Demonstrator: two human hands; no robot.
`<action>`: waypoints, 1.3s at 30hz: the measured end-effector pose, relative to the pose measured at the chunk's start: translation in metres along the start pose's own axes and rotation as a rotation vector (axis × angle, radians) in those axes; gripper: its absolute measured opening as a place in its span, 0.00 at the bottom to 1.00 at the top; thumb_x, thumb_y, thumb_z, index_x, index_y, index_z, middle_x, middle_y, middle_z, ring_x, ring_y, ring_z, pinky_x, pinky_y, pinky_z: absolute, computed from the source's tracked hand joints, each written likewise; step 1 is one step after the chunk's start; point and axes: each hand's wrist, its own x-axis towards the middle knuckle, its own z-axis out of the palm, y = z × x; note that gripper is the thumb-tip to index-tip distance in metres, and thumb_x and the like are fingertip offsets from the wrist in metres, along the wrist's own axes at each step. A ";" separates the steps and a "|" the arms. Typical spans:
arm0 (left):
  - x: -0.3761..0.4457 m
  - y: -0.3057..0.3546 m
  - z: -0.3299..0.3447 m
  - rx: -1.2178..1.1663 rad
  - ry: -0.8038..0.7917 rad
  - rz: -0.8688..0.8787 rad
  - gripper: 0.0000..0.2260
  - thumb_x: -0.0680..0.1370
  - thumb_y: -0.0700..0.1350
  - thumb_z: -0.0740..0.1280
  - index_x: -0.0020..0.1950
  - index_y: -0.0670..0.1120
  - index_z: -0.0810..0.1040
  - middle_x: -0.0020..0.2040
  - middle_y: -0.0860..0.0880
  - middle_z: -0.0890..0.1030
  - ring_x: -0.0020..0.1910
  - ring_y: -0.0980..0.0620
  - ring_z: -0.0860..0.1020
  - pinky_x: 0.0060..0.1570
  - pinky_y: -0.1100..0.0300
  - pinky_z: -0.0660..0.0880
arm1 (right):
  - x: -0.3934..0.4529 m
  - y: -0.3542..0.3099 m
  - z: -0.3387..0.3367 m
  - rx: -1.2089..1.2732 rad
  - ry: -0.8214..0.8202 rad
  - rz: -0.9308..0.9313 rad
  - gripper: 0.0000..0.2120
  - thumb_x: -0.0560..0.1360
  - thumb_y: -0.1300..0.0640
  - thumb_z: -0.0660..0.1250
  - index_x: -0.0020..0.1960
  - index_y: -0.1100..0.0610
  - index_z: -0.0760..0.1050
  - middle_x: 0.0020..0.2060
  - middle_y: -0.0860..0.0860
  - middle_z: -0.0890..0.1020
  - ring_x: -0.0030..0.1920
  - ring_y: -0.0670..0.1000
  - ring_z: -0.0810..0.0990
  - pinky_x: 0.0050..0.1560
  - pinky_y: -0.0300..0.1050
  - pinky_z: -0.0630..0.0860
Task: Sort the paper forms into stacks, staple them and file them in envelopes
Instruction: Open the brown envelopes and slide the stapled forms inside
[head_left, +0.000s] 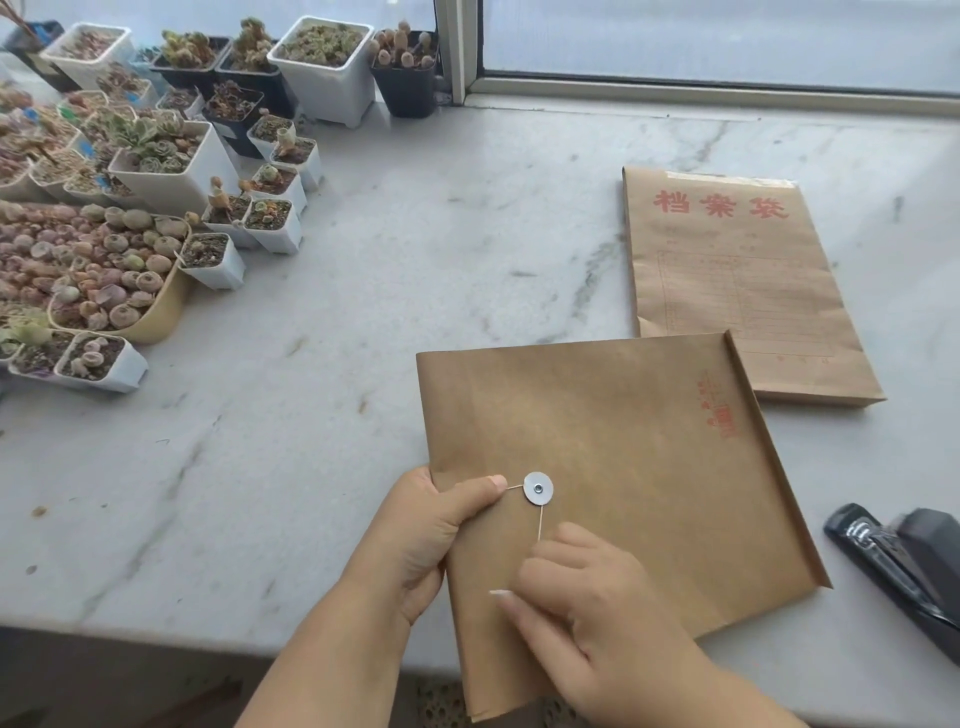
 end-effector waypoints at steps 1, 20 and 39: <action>-0.001 0.000 0.000 0.017 -0.035 0.004 0.11 0.75 0.38 0.70 0.33 0.44 0.81 0.33 0.46 0.81 0.35 0.49 0.80 0.34 0.62 0.76 | 0.008 -0.004 0.000 0.004 -0.017 -0.064 0.16 0.75 0.57 0.66 0.32 0.53 0.62 0.31 0.42 0.62 0.35 0.44 0.60 0.33 0.39 0.63; -0.012 0.042 -0.008 -0.162 0.098 -0.114 0.12 0.80 0.44 0.64 0.55 0.37 0.81 0.51 0.40 0.84 0.50 0.42 0.83 0.52 0.48 0.78 | -0.012 0.024 -0.058 0.197 0.106 0.341 0.38 0.68 0.24 0.60 0.72 0.43 0.68 0.68 0.41 0.73 0.69 0.42 0.70 0.69 0.40 0.65; -0.059 0.118 0.005 0.605 -0.141 0.290 0.09 0.71 0.48 0.75 0.49 0.56 0.80 0.45 0.61 0.84 0.47 0.65 0.80 0.51 0.67 0.73 | 0.019 -0.073 -0.188 1.049 0.577 0.739 0.07 0.80 0.60 0.64 0.56 0.57 0.78 0.52 0.53 0.85 0.53 0.52 0.84 0.56 0.50 0.79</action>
